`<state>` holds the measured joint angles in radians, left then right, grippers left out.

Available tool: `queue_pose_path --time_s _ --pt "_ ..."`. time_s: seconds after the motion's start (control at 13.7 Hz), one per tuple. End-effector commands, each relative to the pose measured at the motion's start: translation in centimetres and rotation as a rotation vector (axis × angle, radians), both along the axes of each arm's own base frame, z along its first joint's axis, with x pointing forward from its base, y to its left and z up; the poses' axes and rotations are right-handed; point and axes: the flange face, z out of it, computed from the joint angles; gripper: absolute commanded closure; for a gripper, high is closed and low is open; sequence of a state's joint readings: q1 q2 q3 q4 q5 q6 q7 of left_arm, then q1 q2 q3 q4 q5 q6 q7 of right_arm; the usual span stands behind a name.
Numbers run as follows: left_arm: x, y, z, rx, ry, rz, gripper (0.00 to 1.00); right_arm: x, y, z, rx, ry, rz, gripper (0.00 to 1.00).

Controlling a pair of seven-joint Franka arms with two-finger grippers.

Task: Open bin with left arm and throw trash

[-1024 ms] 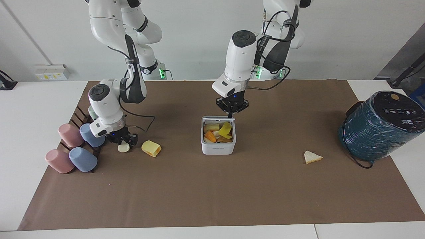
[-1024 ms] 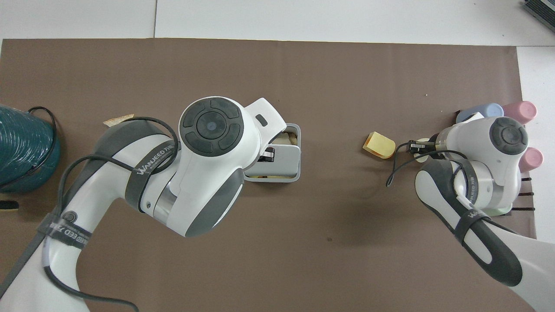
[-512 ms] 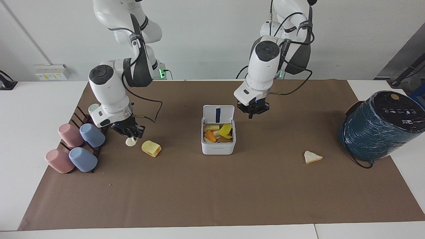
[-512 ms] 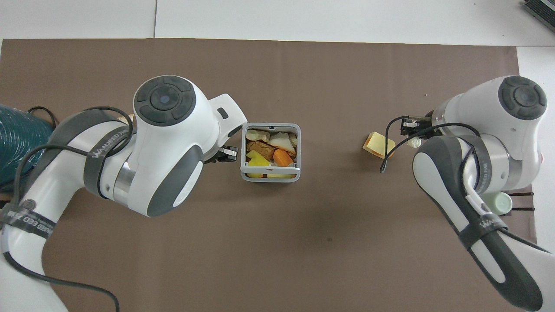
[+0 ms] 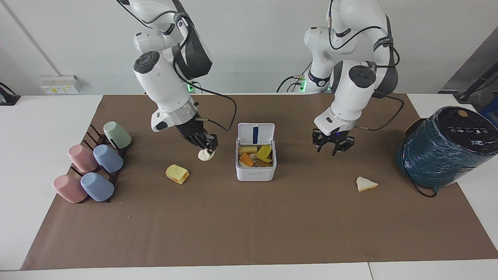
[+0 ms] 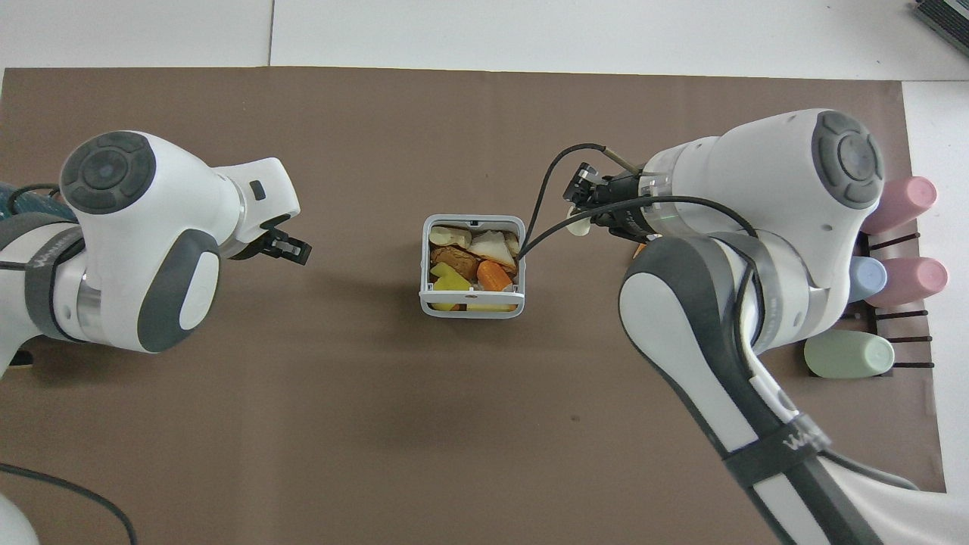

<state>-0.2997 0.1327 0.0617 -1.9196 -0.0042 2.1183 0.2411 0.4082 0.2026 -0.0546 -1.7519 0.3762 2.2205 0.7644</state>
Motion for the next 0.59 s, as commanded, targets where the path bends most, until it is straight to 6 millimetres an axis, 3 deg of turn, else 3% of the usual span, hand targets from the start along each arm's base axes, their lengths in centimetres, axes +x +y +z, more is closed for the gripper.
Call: queue_pose_path --time_s 0.0,0.22,0.29,0.37,0.44,0.51 --pt "0.2 4.7 0.3 0.01 -0.063 -0.145 0.18 -0.3 4.6 -1.4 0.066 0.019 -0.072 1.0" --pt "1.4 9.8 -0.1 0.04 -0.098 -0.319 0.17 -1.9 7.8 -3.9 0.054 0.065 -0.063 1.0" --pt "1.7 11.4 -0.5 0.05 -0.099 -0.383 0.17 -2.2 8.7 -4.5 0.05 0.076 -0.062 0.96" --pt "2.0 12.6 -1.1 0.061 -0.1 -0.446 0.17 -2.2 8.8 -4.6 0.053 0.068 -0.068 0.74" --pt "2.5 13.1 -2.1 0.071 -0.093 -0.523 0.17 -2.3 9.0 -4.6 0.054 0.067 -0.065 0.46" --pt "2.9 13.4 -3.6 0.076 -0.078 -0.586 0.17 -2.4 9.3 -4.5 0.053 0.066 -0.061 0.0"
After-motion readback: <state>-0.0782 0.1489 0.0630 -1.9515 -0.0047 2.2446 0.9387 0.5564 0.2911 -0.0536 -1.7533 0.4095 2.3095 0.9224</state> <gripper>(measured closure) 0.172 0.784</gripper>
